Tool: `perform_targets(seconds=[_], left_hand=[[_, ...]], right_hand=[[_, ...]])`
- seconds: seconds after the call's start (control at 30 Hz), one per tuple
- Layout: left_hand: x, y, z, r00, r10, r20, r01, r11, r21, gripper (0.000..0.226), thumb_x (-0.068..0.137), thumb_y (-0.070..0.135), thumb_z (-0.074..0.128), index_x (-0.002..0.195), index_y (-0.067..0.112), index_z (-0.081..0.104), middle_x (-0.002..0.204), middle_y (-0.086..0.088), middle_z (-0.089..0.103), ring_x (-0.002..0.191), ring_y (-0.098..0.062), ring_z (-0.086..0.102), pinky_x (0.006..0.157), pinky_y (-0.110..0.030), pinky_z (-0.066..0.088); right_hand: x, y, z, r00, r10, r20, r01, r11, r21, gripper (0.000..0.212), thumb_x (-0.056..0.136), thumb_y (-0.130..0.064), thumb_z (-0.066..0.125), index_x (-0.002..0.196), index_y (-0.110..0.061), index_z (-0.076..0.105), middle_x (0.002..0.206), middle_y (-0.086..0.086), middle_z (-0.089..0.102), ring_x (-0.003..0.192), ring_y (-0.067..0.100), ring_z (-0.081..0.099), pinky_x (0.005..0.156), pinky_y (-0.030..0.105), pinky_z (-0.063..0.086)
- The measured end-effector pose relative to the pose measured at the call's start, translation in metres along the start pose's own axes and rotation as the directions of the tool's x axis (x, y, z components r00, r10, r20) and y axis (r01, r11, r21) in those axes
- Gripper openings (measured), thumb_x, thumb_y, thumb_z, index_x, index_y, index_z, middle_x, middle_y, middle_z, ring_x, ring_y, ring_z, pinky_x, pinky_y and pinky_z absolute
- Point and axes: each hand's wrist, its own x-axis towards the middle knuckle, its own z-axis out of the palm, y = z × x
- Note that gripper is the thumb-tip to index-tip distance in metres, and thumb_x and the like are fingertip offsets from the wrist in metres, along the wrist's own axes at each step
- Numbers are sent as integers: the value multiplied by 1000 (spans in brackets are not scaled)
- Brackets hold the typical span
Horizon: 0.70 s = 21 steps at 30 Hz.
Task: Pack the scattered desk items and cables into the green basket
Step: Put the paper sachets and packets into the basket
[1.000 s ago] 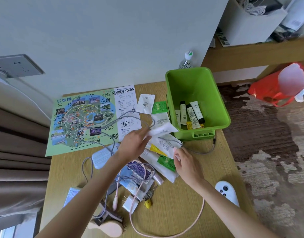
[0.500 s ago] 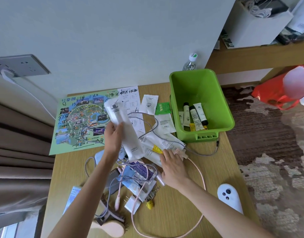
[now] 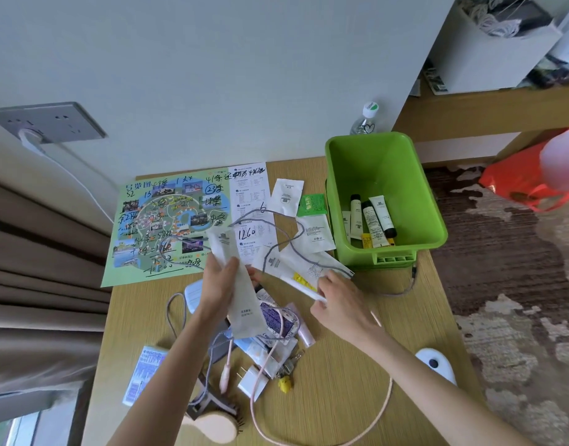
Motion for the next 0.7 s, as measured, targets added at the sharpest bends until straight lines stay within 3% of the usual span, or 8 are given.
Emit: perform_targets(seconds=[0.07, 0.2, 0.33, 0.5, 0.6, 0.7], left_hand=[[-4, 2, 10, 998, -42, 45, 47, 994, -98, 18, 93, 3, 49, 110, 5, 43, 71, -21, 60, 52, -30, 63, 52, -38, 54], [-18, 10, 31, 965, -153, 211, 205, 945, -255, 17, 89, 8, 60, 106, 6, 61, 76, -12, 64, 49, -16, 52, 48, -26, 48], [-22, 4, 45, 938, -170, 302, 172, 985, 20, 19, 90, 16, 62, 101, 5, 71, 85, -14, 73, 50, -12, 46, 46, -20, 40], [-17, -22, 69, 902, -380, 204, 316, 904, 287, 9, 87, -4, 50, 85, -8, 57, 57, -11, 60, 43, -17, 52, 41, -23, 39], [-8, -36, 76, 935, -353, 36, 297, 834, 464, 15, 84, -2, 44, 91, -9, 55, 58, -16, 62, 46, -25, 60, 43, -28, 49], [-5, -46, 85, 974, -222, -51, 207, 768, 605, 21, 87, 7, 47, 91, -8, 60, 70, -17, 66, 51, -25, 62, 57, -37, 57]], right_hand=[[-7, 10, -13, 998, 59, 27, -61, 996, 63, 9, 84, -20, 54, 84, -19, 45, 81, -9, 44, 66, 13, 48, 51, 23, 30], [-14, 32, -27, 984, 174, 27, -176, 978, 109, 9, 83, -15, 55, 86, -18, 47, 77, -5, 52, 55, 13, 50, 43, 25, 30], [-16, 44, -30, 976, 216, 31, -217, 952, 216, 10, 84, -9, 55, 92, -15, 52, 79, 0, 60, 57, 18, 56, 45, 30, 38], [-26, 52, -16, 977, 203, -61, -190, 966, 174, 21, 91, -11, 50, 109, -21, 53, 62, -8, 49, 46, 16, 48, 39, 25, 28], [-35, 58, -6, 994, 112, -15, -111, 992, 66, 43, 93, -30, 58, 134, -29, 48, 86, -6, 61, 66, 18, 61, 49, 25, 37], [-44, 65, 7, 988, 107, 109, -104, 994, -37, 74, 84, -45, 68, 147, -33, 30, 116, -8, 53, 90, 16, 62, 62, 26, 48]])
